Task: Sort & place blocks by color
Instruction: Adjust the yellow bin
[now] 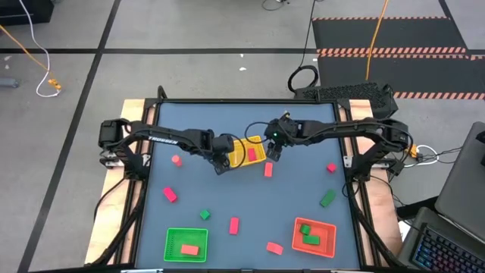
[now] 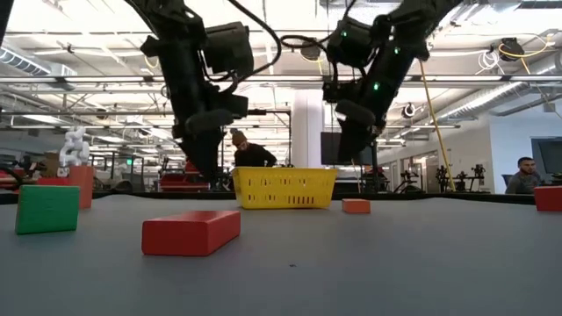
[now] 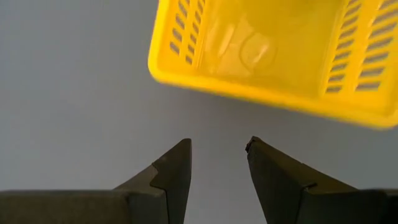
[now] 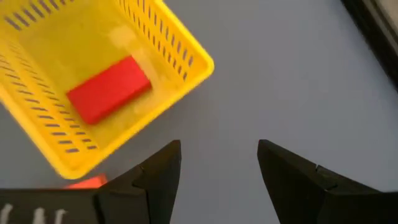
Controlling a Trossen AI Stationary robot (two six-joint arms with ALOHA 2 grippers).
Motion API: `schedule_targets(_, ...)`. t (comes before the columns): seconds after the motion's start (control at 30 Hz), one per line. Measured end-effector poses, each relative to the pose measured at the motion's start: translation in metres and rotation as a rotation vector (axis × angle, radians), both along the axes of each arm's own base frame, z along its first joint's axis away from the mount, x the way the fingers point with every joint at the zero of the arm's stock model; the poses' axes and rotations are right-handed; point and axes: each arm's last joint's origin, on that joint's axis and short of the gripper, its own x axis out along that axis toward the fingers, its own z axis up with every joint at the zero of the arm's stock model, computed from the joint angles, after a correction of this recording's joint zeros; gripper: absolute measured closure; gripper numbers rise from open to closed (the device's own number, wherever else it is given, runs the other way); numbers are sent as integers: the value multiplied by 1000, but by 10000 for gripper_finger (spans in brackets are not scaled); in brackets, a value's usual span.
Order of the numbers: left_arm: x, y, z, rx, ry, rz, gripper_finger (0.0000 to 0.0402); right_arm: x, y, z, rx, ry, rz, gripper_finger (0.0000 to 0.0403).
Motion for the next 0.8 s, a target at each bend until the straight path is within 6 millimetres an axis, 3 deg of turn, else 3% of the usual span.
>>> schedule_targets(0.27,6,2,4,26,-69,-20,243,-6,1,-23,56,-98,13,196)
schedule_targets(0.8,11,19,8,96,-148,57,243,-3,15,-27,116,-154,44,196)
